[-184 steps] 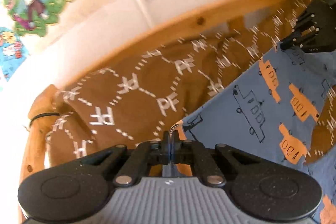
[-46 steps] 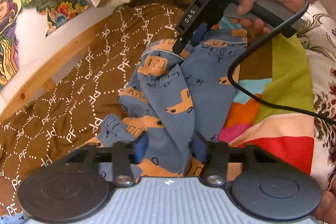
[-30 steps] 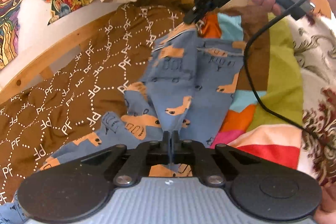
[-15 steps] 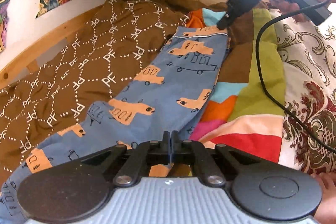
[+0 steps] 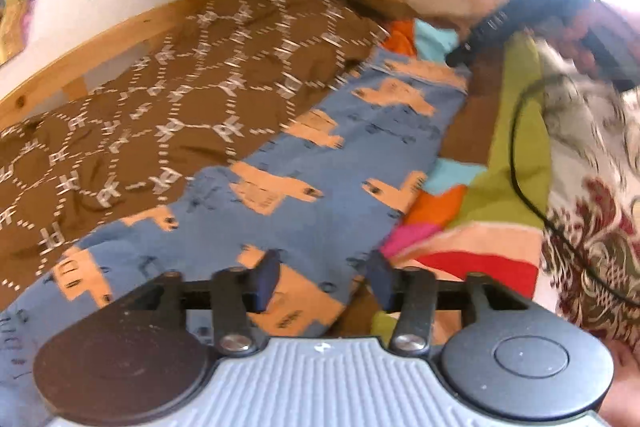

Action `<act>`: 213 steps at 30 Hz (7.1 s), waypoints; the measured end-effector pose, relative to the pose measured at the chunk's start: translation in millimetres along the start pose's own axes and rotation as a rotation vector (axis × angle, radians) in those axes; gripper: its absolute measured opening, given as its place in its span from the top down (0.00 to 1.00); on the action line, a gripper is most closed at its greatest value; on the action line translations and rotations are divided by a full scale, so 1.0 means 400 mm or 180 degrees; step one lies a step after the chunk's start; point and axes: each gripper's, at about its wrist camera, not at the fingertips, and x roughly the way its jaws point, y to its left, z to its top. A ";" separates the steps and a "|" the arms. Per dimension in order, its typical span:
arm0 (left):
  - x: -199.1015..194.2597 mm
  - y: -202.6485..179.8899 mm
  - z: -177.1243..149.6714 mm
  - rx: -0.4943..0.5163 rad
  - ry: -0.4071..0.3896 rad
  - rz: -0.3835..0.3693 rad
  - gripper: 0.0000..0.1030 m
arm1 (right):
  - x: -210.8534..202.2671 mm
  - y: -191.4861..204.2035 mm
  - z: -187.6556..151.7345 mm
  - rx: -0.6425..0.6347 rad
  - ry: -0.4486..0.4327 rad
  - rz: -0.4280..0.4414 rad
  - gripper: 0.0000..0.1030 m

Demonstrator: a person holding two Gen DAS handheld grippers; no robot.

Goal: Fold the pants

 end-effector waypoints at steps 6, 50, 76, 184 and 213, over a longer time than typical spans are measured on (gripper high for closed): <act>-0.024 0.195 0.032 -0.0297 0.0084 0.0502 0.40 | 0.013 0.067 0.047 -0.0542 -0.0214 0.0060 0.25; 0.145 0.405 0.087 0.0137 0.0872 0.1163 0.34 | 0.131 0.275 -0.022 -0.1224 -0.0342 0.0716 0.06; 0.089 0.274 -0.047 -0.1190 0.0763 0.0712 0.17 | 0.197 -0.011 0.100 0.0180 0.0531 0.0582 0.80; 0.508 -0.015 0.384 -0.0690 0.0397 0.0010 0.06 | 0.055 0.011 -0.132 0.0941 -0.0454 0.0205 0.68; 0.471 -0.044 0.457 -0.1786 0.0732 -0.1604 0.46 | 0.044 0.256 -0.163 -0.1363 -0.0735 -0.0520 0.86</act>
